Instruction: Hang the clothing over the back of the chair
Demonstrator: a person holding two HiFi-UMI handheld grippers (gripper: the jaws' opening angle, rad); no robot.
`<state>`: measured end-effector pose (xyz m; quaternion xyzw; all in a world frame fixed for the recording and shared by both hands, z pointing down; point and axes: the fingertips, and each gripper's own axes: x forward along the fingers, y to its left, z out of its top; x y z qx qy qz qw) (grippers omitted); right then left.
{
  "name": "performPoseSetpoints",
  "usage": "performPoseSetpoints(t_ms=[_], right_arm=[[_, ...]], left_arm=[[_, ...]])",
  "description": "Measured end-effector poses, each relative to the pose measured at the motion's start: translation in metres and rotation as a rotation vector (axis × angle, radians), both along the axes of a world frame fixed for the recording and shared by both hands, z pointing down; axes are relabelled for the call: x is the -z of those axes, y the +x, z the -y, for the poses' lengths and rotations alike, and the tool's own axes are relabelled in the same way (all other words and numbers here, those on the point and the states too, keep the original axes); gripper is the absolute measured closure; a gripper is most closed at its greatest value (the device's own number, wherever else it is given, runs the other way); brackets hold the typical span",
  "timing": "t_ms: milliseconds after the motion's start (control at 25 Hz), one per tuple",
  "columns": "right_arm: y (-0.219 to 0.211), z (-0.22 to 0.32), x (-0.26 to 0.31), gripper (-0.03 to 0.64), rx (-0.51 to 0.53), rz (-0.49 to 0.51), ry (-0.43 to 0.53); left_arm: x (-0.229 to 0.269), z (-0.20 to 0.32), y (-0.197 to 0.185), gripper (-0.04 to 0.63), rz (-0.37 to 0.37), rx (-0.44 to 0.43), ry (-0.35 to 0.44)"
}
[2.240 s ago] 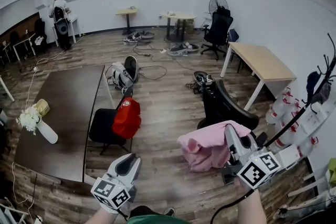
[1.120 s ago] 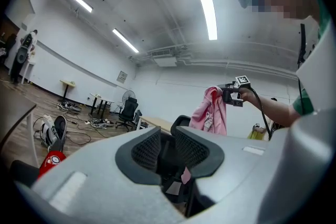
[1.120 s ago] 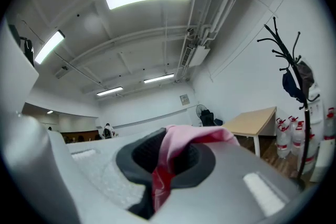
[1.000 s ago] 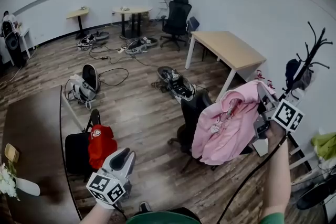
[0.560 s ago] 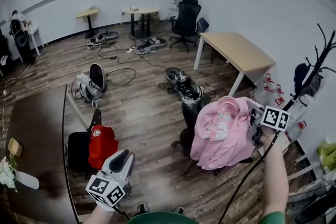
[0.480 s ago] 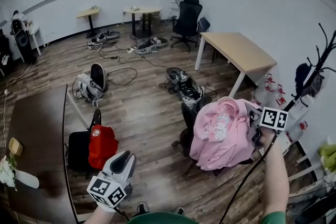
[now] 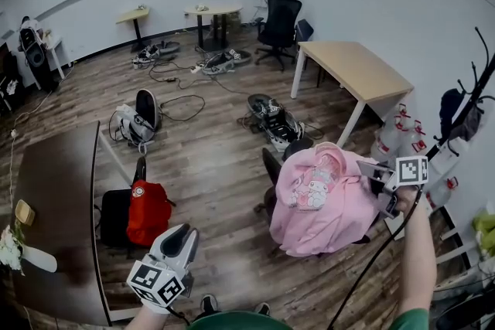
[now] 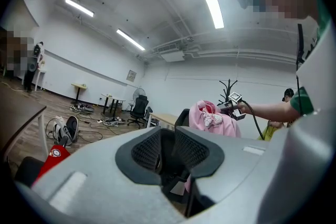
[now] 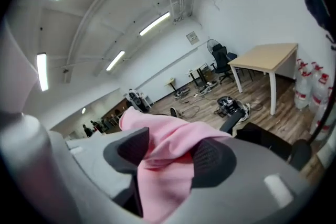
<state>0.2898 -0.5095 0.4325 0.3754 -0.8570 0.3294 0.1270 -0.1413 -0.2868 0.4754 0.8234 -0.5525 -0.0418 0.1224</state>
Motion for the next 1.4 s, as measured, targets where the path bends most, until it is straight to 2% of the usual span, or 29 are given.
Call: performPoseSetpoints(t_ms=[40,200,480,600,720,840,1000,1200,1400], right_arm=[[0.004,-0.003,0.005,0.368,0.005,0.057,0.000],[0.012,-0.022,0.023,0.351,0.062,0.231,0.022],[0.067,-0.040,0.037,0.351,-0.035,0.247,0.095],[0.073,-0.054,0.042,0.351,-0.076,0.211,0.157],[0.076,-0.067,0.048,0.372,-0.145,0.092,0.246],[0.072,-0.080,0.061,0.506,-0.198,-0.015,0.340],[0.052,-0.102,0.084,0.560,-0.256,0.001,0.420],[0.038,-0.132,0.098,0.588,-0.327,-0.085,0.527],[0.029,-0.159,0.108,0.611,-0.402,-0.107,0.600]], left_arm=[[-0.001,0.000,0.001,0.502,0.001,-0.002,-0.003],[-0.004,0.003,0.008,0.502,0.004,-0.011,-0.011],[-0.002,0.012,0.031,0.502,0.005,-0.054,-0.011],[0.000,0.016,0.039,0.502,0.005,-0.077,-0.005],[0.004,0.019,0.046,0.502,0.004,-0.095,0.002],[0.007,0.021,0.053,0.502,0.001,-0.121,0.020],[0.017,0.018,0.059,0.502,-0.003,-0.146,0.039],[0.024,0.012,0.053,0.502,-0.004,-0.164,0.067],[0.043,0.011,0.039,0.502,0.006,-0.146,0.097]])
